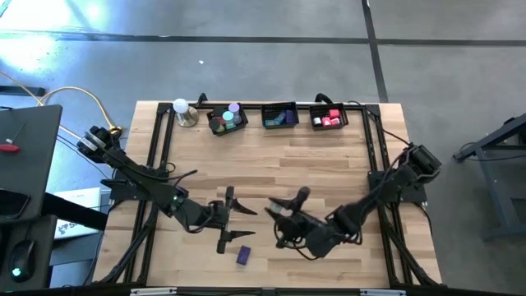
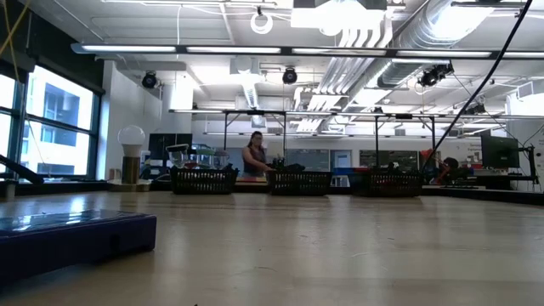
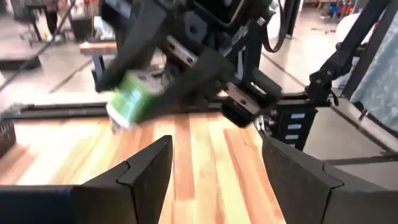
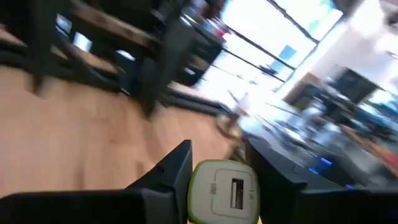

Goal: Pick & Place Office items
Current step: Put the green white charger adapter into the right black bin

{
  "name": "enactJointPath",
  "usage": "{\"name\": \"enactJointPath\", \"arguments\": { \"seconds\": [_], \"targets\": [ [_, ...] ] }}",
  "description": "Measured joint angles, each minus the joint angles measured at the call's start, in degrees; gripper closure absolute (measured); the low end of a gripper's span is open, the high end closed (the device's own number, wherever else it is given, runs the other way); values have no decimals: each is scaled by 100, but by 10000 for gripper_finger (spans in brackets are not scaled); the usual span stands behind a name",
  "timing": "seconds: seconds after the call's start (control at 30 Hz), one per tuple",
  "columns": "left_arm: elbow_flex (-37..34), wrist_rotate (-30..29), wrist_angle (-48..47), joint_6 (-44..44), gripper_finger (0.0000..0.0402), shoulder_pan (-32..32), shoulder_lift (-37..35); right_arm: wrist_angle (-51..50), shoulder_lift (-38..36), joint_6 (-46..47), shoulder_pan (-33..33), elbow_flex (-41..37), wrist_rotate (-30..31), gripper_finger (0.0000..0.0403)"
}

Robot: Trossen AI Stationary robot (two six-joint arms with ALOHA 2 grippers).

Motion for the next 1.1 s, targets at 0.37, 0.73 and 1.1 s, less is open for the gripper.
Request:
{"name": "enactJointPath", "arguments": {
  "seconds": [0.37, 0.73, 1.1],
  "targets": [
    [0, -18, -898, -441, 159, 35, 2, -3598, -48, 3594, -207, 1, -158, 283],
    [0, -23, -1295, -809, 159, 39, 2, -7684, -717, 7121, -1461, 5, -1073, 283],
    [0, -23, -1760, -1280, 159, 46, 2, -7951, -821, 5671, -3841, 5, -1977, 283]
  ]
}}
